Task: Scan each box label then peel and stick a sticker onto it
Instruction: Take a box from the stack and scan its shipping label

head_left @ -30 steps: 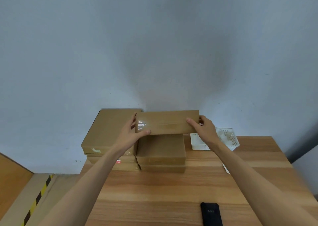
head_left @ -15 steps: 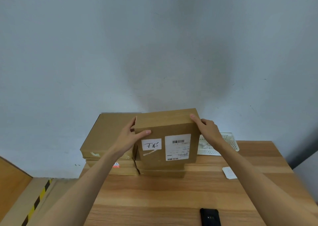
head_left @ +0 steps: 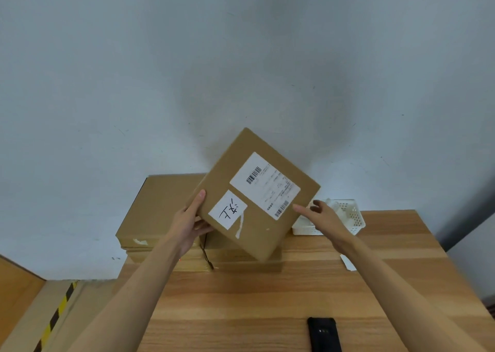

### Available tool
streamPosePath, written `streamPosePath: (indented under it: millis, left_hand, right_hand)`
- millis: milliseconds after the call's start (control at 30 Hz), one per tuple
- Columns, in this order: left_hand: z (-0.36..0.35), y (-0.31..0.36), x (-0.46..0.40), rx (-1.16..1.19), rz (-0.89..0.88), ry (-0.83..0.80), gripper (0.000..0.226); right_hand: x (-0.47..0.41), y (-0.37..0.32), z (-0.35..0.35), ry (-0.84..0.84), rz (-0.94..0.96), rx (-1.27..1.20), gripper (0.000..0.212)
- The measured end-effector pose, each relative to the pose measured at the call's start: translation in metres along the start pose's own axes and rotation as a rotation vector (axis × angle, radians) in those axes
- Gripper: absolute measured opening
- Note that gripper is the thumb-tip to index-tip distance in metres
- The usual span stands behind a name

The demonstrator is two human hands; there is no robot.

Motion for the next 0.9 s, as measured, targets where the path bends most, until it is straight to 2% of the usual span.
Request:
streamPosePath:
  millis: [67, 167, 267, 333, 400, 467, 500, 600, 700, 833, 900]
  left_hand:
    - [-0.008, -0.006, 0.004, 0.076, 0.013, -0.003, 0.06]
    - [-0.025, -0.008, 0.01, 0.174, 0.028, -0.016, 0.04]
    - [-0.027, -0.009, 0.01, 0.167, 0.071, -0.049, 0.04]
    - [-0.019, -0.009, 0.007, 0.072, 0.119, -0.079, 0.055]
    - [-0.009, -0.006, 0.003, -0.12, 0.133, -0.061, 0.085]
    - [-0.003, 0.002, 0.0, -0.321, 0.061, 0.008, 0.112]
    - [-0.002, 0.01, 0.001, -0.395, -0.008, 0.043, 0.116]
    - [-0.006, 0.034, -0.001, -0.493, -0.224, 0.069, 0.11]
    - [-0.01, 0.053, -0.001, -0.627, -0.332, -0.032, 0.105]
    - [-0.019, 0.063, 0.001, -0.845, -0.326, -0.176, 0.098]
    - [-0.024, 0.062, 0.004, -0.855, -0.269, -0.255, 0.096]
  right_hand:
    - [0.0, 0.004, -0.011, -0.041, -0.023, -0.034, 0.122]
    - [0.001, 0.003, -0.028, -0.098, 0.049, -0.148, 0.111]
    - [-0.001, 0.001, -0.028, -0.044, 0.093, -0.235, 0.107]
    - [0.0, -0.003, -0.022, -0.025, 0.118, -0.244, 0.105]
    - [0.0, -0.01, -0.012, -0.017, 0.147, -0.254, 0.101]
    - [0.001, -0.019, 0.0, -0.007, 0.173, -0.24, 0.097]
    - [0.001, -0.024, 0.006, -0.009, 0.184, -0.215, 0.094]
    - [0.0, -0.037, 0.022, -0.032, 0.205, -0.109, 0.077]
    - [0.0, -0.051, 0.031, -0.057, 0.225, -0.002, 0.066]
    - [0.003, -0.068, 0.034, -0.128, 0.265, 0.101, 0.057]
    - [0.004, -0.078, 0.034, -0.173, 0.283, 0.137, 0.056]
Point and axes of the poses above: each hand's wrist, its own x-axis away from the middle knuckle, its own z-axis out of the back of the hand, y = z × x, the point moved 2 cm from there along -x, towards the middle knuckle, and after that the axes turned 5 degrees about -y, right-handed, at the moved point
